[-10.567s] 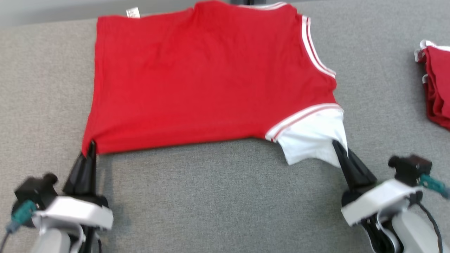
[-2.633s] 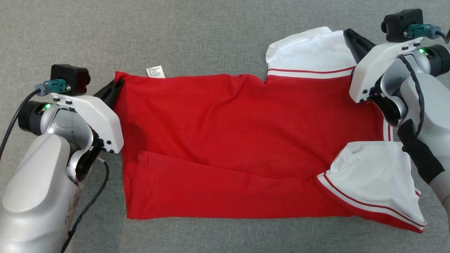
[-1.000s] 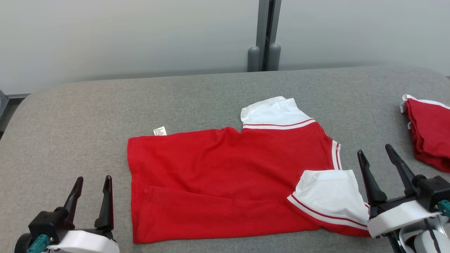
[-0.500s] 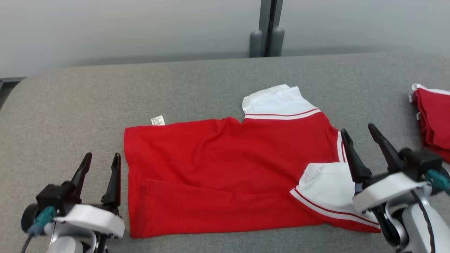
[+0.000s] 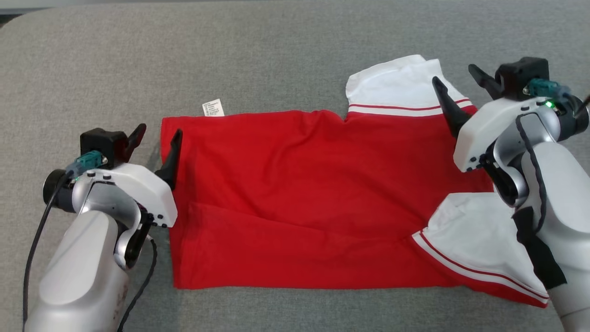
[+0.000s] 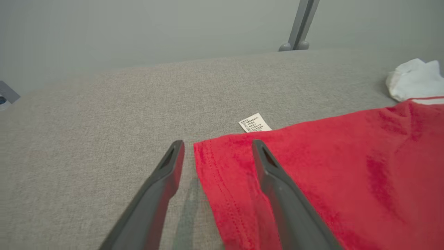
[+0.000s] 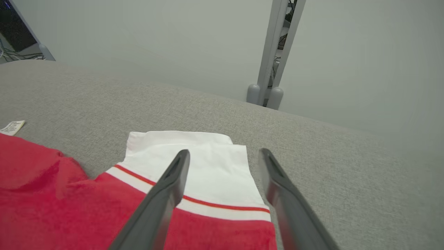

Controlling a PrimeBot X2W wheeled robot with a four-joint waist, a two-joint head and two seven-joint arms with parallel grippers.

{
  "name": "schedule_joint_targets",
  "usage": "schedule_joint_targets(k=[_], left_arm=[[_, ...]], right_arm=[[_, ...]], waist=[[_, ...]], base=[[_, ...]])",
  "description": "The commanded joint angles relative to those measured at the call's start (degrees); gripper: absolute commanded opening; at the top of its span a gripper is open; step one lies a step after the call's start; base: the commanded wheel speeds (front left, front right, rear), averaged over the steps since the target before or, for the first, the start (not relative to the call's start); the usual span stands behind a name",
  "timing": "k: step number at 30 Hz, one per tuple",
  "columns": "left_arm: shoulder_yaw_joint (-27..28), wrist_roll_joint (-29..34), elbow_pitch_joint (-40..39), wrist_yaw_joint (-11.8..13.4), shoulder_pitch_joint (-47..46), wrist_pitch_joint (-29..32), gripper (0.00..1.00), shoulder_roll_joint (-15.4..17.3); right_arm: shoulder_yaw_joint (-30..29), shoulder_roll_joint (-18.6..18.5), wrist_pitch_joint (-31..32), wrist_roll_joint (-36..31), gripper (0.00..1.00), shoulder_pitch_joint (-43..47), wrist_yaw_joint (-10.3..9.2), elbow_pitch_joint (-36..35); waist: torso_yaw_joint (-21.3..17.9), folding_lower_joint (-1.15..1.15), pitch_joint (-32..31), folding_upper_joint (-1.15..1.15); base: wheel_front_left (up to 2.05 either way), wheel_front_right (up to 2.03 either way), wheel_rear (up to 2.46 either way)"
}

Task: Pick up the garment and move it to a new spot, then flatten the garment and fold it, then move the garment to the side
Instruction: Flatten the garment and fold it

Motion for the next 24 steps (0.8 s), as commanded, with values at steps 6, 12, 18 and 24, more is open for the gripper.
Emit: schedule_joint_targets(k=[6,12,18,24], left_arm=[[-1.7,-1.7,3.3,-1.8,-5.1,4.7,1.00,-1.2],[-2.3,-2.9,3.9,-2.5,-8.1,8.2,1.00,-1.4],[-3.2,-3.5,2.9,-3.1,-10.6,11.1,1.00,-0.4],[-3.7,-4.6,1.5,-3.3,-11.2,13.9,1.00,0.0]], right_arm=[[1.3,-0.1,-1.1,-0.5,1.00,-6.3,-0.01,9.6],[2.0,-0.1,-2.0,-1.4,1.00,-10.2,-0.01,14.0],[2.5,-0.8,-1.7,-1.6,1.00,-14.6,-0.01,17.9],[5.2,-0.8,3.0,0.7,1.00,-18.1,-0.01,20.7]], waist=[[3.3,0.00,3.5,0.00],[3.8,0.00,6.1,0.00],[3.8,0.00,8.4,0.00],[3.8,0.00,10.8,0.00]], base=[[0.00,0.00,0.00],[0.00,0.00,0.00],[0.00,0.00,0.00],[0.00,0.00,0.00]])
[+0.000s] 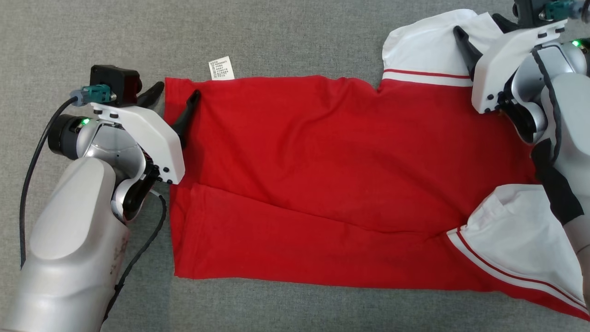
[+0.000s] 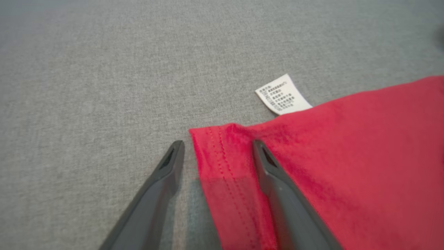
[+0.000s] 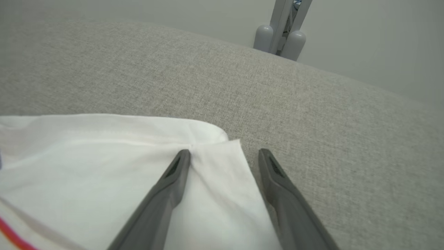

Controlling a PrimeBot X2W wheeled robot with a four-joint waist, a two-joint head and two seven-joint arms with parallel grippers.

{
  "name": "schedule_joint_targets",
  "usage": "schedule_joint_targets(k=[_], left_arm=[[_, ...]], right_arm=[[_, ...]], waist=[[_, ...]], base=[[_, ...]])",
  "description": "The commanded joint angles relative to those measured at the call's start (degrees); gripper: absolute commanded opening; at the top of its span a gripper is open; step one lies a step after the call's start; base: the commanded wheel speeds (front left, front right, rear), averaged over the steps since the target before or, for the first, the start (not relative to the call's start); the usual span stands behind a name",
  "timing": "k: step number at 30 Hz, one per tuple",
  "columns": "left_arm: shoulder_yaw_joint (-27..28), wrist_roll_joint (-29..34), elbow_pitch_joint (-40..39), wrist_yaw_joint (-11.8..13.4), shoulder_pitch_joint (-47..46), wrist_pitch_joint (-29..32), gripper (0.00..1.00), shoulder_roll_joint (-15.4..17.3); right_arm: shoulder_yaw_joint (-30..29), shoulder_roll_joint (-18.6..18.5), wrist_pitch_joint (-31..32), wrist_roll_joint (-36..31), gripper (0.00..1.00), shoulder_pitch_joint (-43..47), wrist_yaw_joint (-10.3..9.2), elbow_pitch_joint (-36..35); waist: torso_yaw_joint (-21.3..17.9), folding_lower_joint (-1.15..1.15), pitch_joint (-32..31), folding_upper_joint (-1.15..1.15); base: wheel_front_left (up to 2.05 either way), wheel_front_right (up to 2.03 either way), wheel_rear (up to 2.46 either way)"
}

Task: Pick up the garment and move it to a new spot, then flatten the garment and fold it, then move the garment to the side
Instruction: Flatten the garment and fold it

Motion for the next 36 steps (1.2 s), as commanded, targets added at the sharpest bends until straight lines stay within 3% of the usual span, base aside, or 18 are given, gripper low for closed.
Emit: schedule_joint_targets(k=[1,12,13,14,15,16,17,27,36], left_arm=[[-0.5,-0.3,0.2,-0.2,0.1,0.9,1.00,0.2],[-1.1,-1.4,-3.6,-0.4,0.7,4.2,1.00,2.5],[-1.4,-1.5,-3.8,-0.4,0.8,4.6,1.00,2.7],[-1.5,-1.6,-4.1,-0.5,0.9,4.8,0.89,2.8],[-1.8,-1.8,-4.2,-0.6,1.0,5.2,0.39,2.9],[-2.3,-1.9,-4.3,-0.7,1.3,5.8,0.04,3.0],[-2.5,-2.2,-4.4,-0.8,1.5,6.0,0.00,3.0],[-2.0,-4.0,-5.8,-1.0,1.5,2.9,0.00,4.9],[-0.3,-4.5,-6.2,-0.4,2.7,0.2,0.00,6.4]], right_arm=[[0.8,-0.1,1.3,1.2,1.00,0.4,-0.01,0.9],[10.2,-3.2,6.8,12.5,1.00,-0.4,0.07,-5.1],[10.7,-3.5,6.9,13.2,0.95,-0.4,0.07,-5.5],[11.3,-3.8,7.1,13.9,0.58,-0.4,0.06,-5.9],[11.8,-4.1,7.1,14.5,0.40,-0.4,0.06,-6.3],[12.4,-4.3,6.8,15.1,0.19,-0.4,0.05,-6.7],[12.7,-4.6,6.4,15.8,0.00,-0.3,0.05,-7.0],[10.6,-5.2,-2.3,20.0,0.00,-1.5,-0.01,-6.8],[10.7,-5.6,-6.4,22.9,0.00,0.9,-0.01,-9.2]], waist=[[0.2,0.00,0.5,0.00],[-0.3,0.00,1.5,0.00],[-0.4,0.00,1.5,0.00],[-0.5,0.00,1.5,0.00],[-0.6,0.00,1.4,0.00],[-0.7,0.00,1.4,0.00],[-0.7,0.00,1.3,0.00],[-2.4,0.00,-0.2,0.00],[-4.6,0.00,-2.8,0.00]], base=[[0.00,0.00,0.00],[0.00,0.00,0.00],[0.00,0.00,0.00],[0.00,0.00,0.00],[0.00,0.00,0.00],[0.00,0.00,0.00],[0.00,0.00,0.00],[0.00,0.00,0.00],[0.00,0.00,0.00]])
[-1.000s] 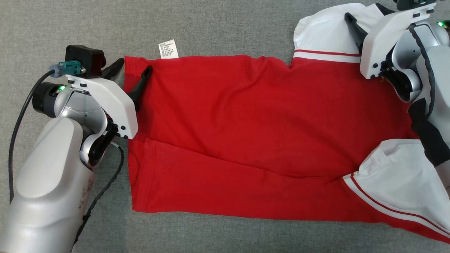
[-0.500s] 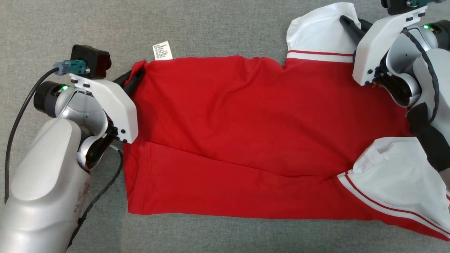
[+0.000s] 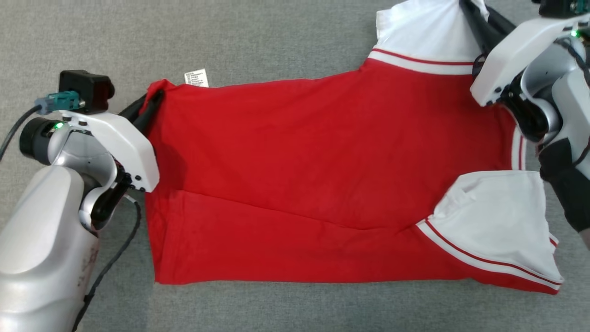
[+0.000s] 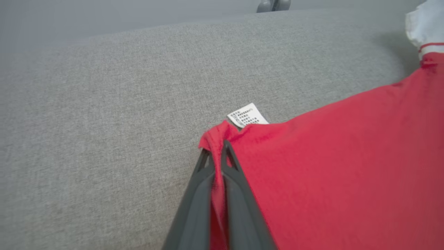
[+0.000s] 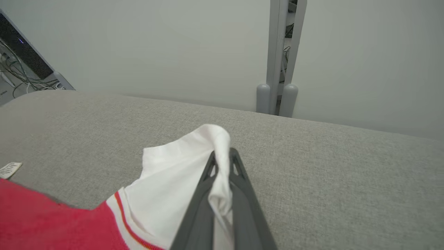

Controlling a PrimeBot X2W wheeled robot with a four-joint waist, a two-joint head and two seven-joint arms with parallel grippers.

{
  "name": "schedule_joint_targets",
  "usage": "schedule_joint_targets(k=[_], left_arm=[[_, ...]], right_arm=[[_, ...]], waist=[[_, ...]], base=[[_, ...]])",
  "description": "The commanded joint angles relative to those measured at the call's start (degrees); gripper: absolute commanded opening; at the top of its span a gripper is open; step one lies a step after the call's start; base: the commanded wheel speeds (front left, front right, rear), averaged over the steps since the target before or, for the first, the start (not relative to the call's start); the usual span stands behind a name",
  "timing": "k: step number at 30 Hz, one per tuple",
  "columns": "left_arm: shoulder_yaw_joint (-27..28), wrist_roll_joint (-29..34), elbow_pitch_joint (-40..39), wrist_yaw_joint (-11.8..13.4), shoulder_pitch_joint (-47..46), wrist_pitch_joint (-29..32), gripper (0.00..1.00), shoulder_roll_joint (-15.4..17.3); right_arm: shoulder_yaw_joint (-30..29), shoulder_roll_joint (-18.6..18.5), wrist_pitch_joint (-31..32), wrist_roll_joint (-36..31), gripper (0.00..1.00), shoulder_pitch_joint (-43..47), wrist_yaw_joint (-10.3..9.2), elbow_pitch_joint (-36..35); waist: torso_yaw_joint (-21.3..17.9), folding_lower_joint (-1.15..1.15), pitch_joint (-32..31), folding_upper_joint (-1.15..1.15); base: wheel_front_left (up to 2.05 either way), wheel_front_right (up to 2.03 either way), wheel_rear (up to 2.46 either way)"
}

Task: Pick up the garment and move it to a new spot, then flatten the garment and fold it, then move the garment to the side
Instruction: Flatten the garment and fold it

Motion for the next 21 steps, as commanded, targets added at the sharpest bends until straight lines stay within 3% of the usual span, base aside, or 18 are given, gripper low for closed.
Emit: schedule_joint_targets(k=[1,11,21], left_arm=[[0.7,-0.3,-0.4,0.4,0.4,-0.6,0.00,0.8],[2.9,-2.6,-5.1,1.5,5.6,-2.4,0.00,1.9],[6.3,-6.3,-10.7,3.2,13.8,-3.6,0.00,3.1]], right_arm=[[0.2,-0.7,-0.9,0.9,0.00,1.3,-0.01,-1.1],[-0.2,-4.1,-5.1,4.9,0.00,11.6,-0.01,-12.4],[-6.9,-4.2,-6.7,6.8,0.00,28.7,0.00,-26.7]], waist=[[-0.9,0.00,-0.8,0.00],[-3.4,0.00,-3.8,0.00],[-5.3,0.00,-7.1,0.00]], base=[[0.00,0.00,0.00],[0.00,0.00,0.00],[0.00,0.00,0.00]])
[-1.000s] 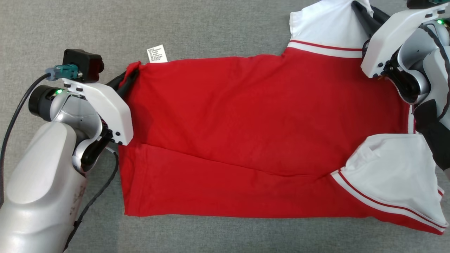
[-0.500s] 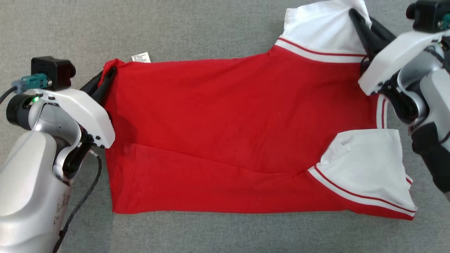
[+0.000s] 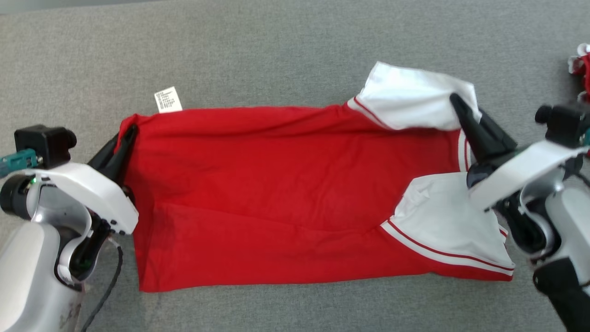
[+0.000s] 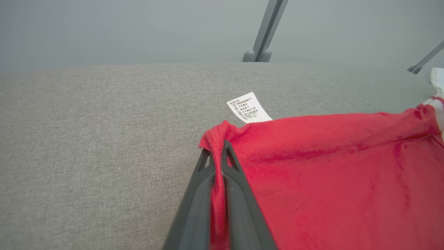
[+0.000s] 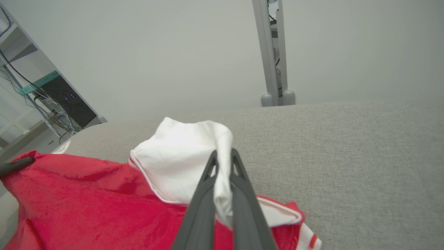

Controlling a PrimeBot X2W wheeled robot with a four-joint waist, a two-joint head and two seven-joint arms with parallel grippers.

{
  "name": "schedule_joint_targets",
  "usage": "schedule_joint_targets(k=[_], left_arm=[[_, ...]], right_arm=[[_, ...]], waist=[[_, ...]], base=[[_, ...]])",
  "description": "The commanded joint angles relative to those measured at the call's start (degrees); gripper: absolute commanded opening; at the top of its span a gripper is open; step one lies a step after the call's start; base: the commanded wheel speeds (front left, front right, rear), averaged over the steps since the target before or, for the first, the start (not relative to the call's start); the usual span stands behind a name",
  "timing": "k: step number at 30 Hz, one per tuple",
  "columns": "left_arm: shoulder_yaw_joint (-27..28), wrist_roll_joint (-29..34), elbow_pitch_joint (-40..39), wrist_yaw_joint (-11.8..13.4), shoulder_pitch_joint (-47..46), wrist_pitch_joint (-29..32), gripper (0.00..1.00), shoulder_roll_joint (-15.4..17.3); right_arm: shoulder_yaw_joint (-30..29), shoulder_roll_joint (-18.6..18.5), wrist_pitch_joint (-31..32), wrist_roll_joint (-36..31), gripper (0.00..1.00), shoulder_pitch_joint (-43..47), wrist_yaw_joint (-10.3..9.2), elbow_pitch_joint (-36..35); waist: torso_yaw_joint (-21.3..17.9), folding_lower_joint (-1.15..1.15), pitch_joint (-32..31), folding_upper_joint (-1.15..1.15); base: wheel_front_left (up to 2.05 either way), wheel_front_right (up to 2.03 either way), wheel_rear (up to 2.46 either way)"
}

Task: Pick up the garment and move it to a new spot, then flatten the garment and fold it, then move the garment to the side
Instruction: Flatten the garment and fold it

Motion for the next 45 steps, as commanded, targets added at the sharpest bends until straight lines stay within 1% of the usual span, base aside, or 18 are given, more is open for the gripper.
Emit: schedule_joint_targets(k=[1,7,14,20,28,29,30,31,32,33,34,35,38,39,40,41,44,45], left_arm=[[0.7,-0.9,-0.5,0.4,1.6,-0.4,0.00,0.1],[1.8,-2.7,-2.0,1.5,6.3,-0.9,0.00,-0.2],[2.7,-3.7,-3.2,2.4,10.2,-2.8,0.00,-0.9],[1.8,-3.7,-4.0,2.6,12.4,-4.1,0.00,-2.3],[0.4,-3.5,-3.4,2.6,15.2,-6.5,0.00,-4.3],[0.2,-3.3,-3.2,2.6,15.3,-6.9,0.00,-4.5],[0.0,-3.2,-2.9,2.6,15.5,-7.2,0.02,-4.7],[-0.1,-3.1,-2.6,2.5,15.6,-7.6,0.26,-4.9],[-0.3,-3.0,-2.3,2.5,15.8,-8.0,0.42,-5.1],[-0.5,-3.0,-2.1,2.4,15.9,-8.2,0.70,-5.4],[-0.7,-3.2,-2.0,2.1,16.1,-8.4,0.94,-5.7],[-0.9,-3.5,-2.0,1.7,16.2,-8.8,1.00,-6.0],[-1.1,-3.5,-1.8,1.4,17.2,-9.5,1.00,-6.0],[-1.1,-3.4,-1.8,1.4,17.5,-9.9,0.95,-6.1],[-1.3,-3.2,-2.0,0.9,18.2,-11.0,0.58,-6.1],[-1.5,-3.4,-2.1,0.6,18.6,-11.4,0.47,-6.2],[-1.8,-3.7,-2.3,0.2,20.1,-12.3,0.42,-6.3],[-1.9,-3.9,-2.4,0.1,20.8,-12.5,0.44,-6.4]], right_arm=[[-1.3,0.6,-0.4,-0.6,0.00,3.1,0.01,-2.0],[-5.2,3.8,1.3,-2.3,0.00,12.5,0.01,-7.6],[-8.2,6.9,3.2,-4.9,0.00,17.9,0.01,-11.2],[-9.9,8.1,3.9,-7.2,0.00,19.2,0.01,-11.5],[-9.8,7.7,2.9,-9.6,0.00,19.2,0.01,-8.9],[-9.6,7.6,2.8,-9.9,0.04,19.0,0.01,-8.4],[-9.3,7.6,2.6,-9.9,0.30,18.9,0.01,-7.9],[-8.8,7.3,2.5,-10.1,0.67,18.7,0.01,-7.4],[-8.4,6.9,2.6,-10.4,1.00,18.7,0.01,-6.7],[-8.3,6.5,2.3,-10.7,1.00,18.6,0.01,-6.1],[-8.4,6.2,2.0,-11.0,1.00,18.3,0.01,-5.3],[-8.4,6.0,1.5,-11.4,1.00,18.1,0.01,-4.8],[-8.4,5.4,0.5,-11.8,1.00,17.6,0.01,-3.2],[-8.4,5.0,0.2,-12.0,1.00,17.6,0.01,-2.9],[-8.6,4.5,-0.3,-11.7,1.00,17.7,0.01,-2.1],[-8.9,4.2,-0.7,-11.6,1.00,17.8,0.01,-1.8],[-9.3,3.6,-1.1,-11.0,1.00,18.6,0.01,-1.7],[-9.9,3.5,-1.3,-10.8,1.00,18.9,0.01,-1.7]], waist=[[-0.6,0.00,-0.9,0.00],[-1.8,0.00,-2.0,0.00],[-2.4,0.00,-3.0,0.00],[-2.1,0.00,-3.7,0.00],[-1.1,0.00,-3.9,0.00],[-1.0,0.00,-3.8,0.00],[-0.8,0.00,-3.8,0.00],[-0.7,0.00,-3.7,0.00],[-0.6,0.00,-3.6,0.00],[-0.5,0.00,-3.6,0.00],[-0.4,0.00,-3.6,0.00],[-0.3,0.00,-3.5,0.00],[-0.2,0.00,-3.5,0.00],[-0.1,0.00,-3.6,0.00],[0.1,0.00,-3.9,0.00],[0.2,0.00,-4.1,0.00],[0.5,0.00,-5.2,0.00],[0.5,0.00,-5.6,0.00]], base=[[0.00,0.00,0.00],[0.00,0.00,0.00],[0.00,0.00,0.00],[0.00,0.00,0.00],[0.00,0.00,0.00],[0.00,0.00,0.00],[0.00,0.00,0.00],[0.00,0.00,0.00],[0.00,0.00,0.00],[0.00,0.00,0.00],[0.00,0.00,0.00],[0.00,0.00,0.00],[0.00,0.00,0.00],[0.00,0.00,0.00],[0.00,0.00,0.00],[0.00,0.00,0.00],[0.00,0.00,0.00],[0.00,0.00,0.00]])
